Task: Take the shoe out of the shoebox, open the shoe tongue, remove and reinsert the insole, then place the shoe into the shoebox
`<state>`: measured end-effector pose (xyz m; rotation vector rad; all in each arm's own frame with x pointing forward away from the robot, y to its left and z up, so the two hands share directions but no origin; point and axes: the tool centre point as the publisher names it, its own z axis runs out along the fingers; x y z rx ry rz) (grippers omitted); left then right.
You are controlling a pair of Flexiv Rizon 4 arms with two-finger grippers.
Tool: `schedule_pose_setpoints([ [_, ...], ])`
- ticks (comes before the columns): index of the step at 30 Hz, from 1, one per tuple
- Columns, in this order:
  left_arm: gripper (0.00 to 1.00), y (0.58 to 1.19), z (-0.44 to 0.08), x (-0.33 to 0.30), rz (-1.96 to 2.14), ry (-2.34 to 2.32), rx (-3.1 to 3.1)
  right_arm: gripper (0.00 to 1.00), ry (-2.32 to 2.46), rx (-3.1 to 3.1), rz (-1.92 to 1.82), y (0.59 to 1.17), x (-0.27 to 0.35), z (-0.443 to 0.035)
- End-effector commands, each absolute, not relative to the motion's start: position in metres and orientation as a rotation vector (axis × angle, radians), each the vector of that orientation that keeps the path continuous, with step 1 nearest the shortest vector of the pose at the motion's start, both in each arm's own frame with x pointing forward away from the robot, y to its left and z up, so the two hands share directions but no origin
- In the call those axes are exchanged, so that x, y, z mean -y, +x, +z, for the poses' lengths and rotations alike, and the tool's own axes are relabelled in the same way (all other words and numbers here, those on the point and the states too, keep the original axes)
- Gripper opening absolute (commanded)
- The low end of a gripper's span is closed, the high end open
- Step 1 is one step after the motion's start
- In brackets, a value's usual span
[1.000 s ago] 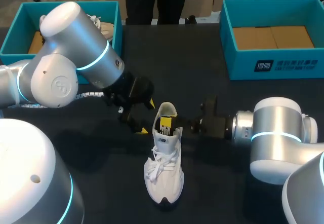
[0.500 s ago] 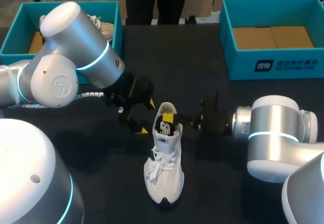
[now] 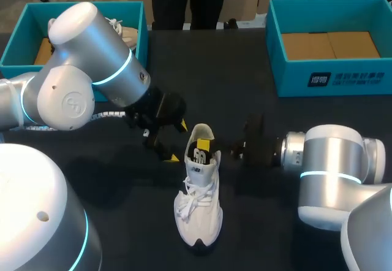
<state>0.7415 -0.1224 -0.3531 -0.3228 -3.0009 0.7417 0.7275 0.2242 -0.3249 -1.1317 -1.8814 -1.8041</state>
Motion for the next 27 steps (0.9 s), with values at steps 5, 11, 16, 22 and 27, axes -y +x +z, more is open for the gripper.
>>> schedule_pose_setpoints([
  [5, 1.0, 0.744, -0.347, 0.119, 0.684, -0.371, 3.013, 1.0, -1.107, 1.964, -1.775, 0.739, -0.218, -0.301],
  [11, 1.0, 0.749, -0.337, 0.106, 0.656, -0.409, 3.013, 0.98, -1.066, 2.013, -1.727, 0.749, -0.21, -0.292],
  [16, 1.0, 0.754, -0.329, 0.095, 0.617, -0.397, 3.043, 0.95, -1.012, 2.002, -1.657, 0.757, -0.197, -0.289],
  [22, 1.0, 0.761, -0.324, 0.087, 0.578, -0.342, 3.078, 0.94, -0.935, 2.0, -1.518, 0.756, -0.188, -0.281],
  [27, 1.0, 0.768, -0.319, 0.086, 0.558, -0.309, 3.094, 0.96, -0.888, 2.013, -1.366, 0.758, -0.177, -0.27],
])
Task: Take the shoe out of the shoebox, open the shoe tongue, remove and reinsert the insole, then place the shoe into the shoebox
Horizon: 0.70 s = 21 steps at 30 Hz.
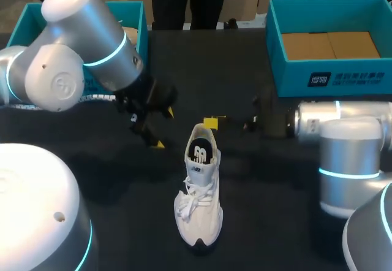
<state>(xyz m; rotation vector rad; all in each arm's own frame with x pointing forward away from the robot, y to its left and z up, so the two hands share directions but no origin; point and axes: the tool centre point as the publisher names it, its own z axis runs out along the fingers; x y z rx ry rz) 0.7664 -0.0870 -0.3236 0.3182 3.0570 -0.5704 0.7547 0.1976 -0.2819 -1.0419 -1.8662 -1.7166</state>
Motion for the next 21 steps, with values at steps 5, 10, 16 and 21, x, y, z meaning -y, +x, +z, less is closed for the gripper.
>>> schedule_pose_setpoints([
  [5, 1.0, 0.776, -0.309, 0.079, -0.527, 0.29, -3.068, 0.97, -0.858, 2.028, -1.248, 0.759, -0.165, -0.256],
  [10, 1.0, 0.785, -0.3, 0.066, -0.456, 0.26, -3.107, 1.0, -0.882, 2.061, -1.119, 0.761, -0.154, -0.243],
  [16, 1.0, 0.793, -0.293, 0.052, -0.331, 0.246, -3.144, 0.97, -1.0, 2.104, -0.956, 0.76, -0.144, -0.23],
  [21, 1.0, 0.798, -0.288, 0.036, -0.277, 0.234, -3.164, 0.77, -1.084, 2.13, -0.857, 0.76, -0.134, -0.219],
])
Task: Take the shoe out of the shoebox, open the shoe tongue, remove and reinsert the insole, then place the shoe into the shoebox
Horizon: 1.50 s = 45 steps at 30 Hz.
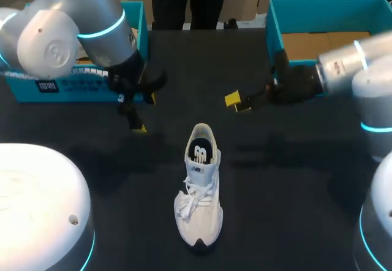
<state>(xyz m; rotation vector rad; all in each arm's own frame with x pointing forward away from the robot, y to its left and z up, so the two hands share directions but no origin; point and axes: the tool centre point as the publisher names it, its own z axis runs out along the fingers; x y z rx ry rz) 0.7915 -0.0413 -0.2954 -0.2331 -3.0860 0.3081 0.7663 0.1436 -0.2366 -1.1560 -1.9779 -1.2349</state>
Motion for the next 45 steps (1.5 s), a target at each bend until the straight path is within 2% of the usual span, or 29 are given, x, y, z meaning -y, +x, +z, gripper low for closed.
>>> schedule_pose_setpoints([
  [1, 1.0, 0.8, -0.286, 0.031, 0.263, -0.222, 3.078, 0.65, -1.105, 2.137, -0.832, 0.761, -0.132, -0.215],
  [2, 1.0, 0.801, -0.286, 0.03, 0.26, -0.212, 3.079, 0.64, -1.113, 2.14, -0.825, 0.761, -0.132, -0.214],
  [5, 1.0, 0.807, -0.281, 0.017, 0.261, -0.177, 3.075, 0.42, -1.187, 2.172, -0.763, 0.762, -0.128, -0.206],
  [6, 1.0, 0.808, -0.28, 0.014, 0.258, -0.175, 3.076, 0.3, -1.215, 2.185, -0.747, 0.762, -0.127, -0.205],
  [7, 1.0, 0.81, -0.278, 0.009, 0.261, -0.171, 3.079, 0.03, -1.235, 2.191, -0.731, 0.762, -0.126, -0.203],
  [8, 1.0, 0.812, -0.276, 0.005, 0.265, -0.162, 3.08, 0.0, -1.254, 2.199, -0.721, 0.761, -0.126, -0.201],
  [13, 1.0, 0.822, -0.269, -0.013, 0.265, -0.18, 3.083, 0.0, -1.438, 2.22, -0.69, 0.753, -0.125, -0.188],
  [26, 1.0, 0.822, -0.269, -0.013, 0.265, -0.18, 3.083, 0.0, -1.438, 2.22, -0.69, 0.753, -0.125, -0.188],
  [31, 1.0, 0.846, -0.265, -0.034, 0.291, -0.462, 3.033, 0.0, -1.542, 2.202, -0.739, 0.744, -0.151, -0.197],
  [37, 1.0, 0.878, -0.259, -0.072, 0.271, -0.737, 2.974, 0.0, -1.768, 2.194, -0.631, 0.729, -0.177, -0.195],
  [45, 1.0, 0.909, -0.259, -0.101, 0.223, -0.843, 2.934, 0.0, -2.017, 2.136, -0.481, 0.715, -0.204, -0.199],
])
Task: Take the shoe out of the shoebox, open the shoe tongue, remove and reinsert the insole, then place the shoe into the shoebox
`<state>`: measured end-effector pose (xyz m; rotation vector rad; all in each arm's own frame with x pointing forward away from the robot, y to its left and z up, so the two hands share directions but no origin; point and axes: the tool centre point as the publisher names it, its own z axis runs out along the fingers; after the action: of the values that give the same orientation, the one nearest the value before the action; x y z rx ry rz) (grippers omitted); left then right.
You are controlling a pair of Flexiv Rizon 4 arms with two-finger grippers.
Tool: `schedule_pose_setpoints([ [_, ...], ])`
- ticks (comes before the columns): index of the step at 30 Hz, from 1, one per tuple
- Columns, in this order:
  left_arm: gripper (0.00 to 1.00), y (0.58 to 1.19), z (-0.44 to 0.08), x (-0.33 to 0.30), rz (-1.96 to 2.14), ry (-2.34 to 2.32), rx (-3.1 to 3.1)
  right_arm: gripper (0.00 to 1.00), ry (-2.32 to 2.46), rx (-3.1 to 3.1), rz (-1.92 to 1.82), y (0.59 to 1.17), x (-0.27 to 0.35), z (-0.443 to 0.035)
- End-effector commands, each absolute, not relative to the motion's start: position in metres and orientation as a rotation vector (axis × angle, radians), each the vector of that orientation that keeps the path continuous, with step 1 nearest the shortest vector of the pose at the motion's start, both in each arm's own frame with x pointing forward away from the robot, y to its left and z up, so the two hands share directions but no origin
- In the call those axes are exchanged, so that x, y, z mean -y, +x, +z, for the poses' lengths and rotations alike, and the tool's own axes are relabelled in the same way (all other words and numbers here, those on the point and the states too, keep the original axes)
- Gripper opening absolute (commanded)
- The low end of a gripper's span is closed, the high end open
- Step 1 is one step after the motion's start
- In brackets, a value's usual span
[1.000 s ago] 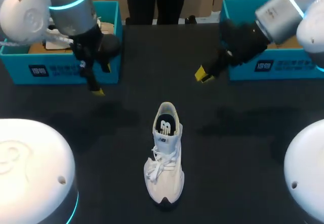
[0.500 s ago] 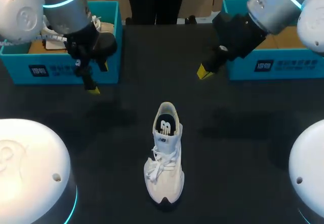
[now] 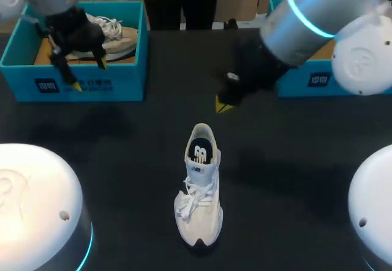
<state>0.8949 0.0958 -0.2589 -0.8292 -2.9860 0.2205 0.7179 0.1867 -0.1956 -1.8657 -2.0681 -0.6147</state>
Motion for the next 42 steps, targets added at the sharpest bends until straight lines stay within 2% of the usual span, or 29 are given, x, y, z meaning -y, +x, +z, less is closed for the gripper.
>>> schedule_pose_setpoints([
  [1, 1.0, 0.909, -0.259, -0.101, 0.223, -0.843, 2.934, 0.0, -2.063, 2.133, -0.449, 0.714, -0.206, -0.201],
  [5, 1.0, 0.909, -0.259, -0.101, 0.223, -0.843, 2.934, 0.0, -2.242, 2.203, -0.259, 0.708, -0.214, -0.22],
  [17, 1.0, 0.909, -0.259, -0.101, 0.223, -0.843, 2.934, 0.0, -2.242, 2.203, -0.259, 0.708, -0.214, -0.22],
  [30, 1.0, 0.923, -0.257, -0.115, 0.307, -0.867, 2.897, 0.0, -2.41, 2.392, -0.145, 0.696, -0.226, -0.269],
  [42, 1.0, 0.923, -0.257, -0.115, 0.307, -0.867, 2.897, 0.0, -2.412, 2.381, -0.174, 0.694, -0.225, -0.271],
])
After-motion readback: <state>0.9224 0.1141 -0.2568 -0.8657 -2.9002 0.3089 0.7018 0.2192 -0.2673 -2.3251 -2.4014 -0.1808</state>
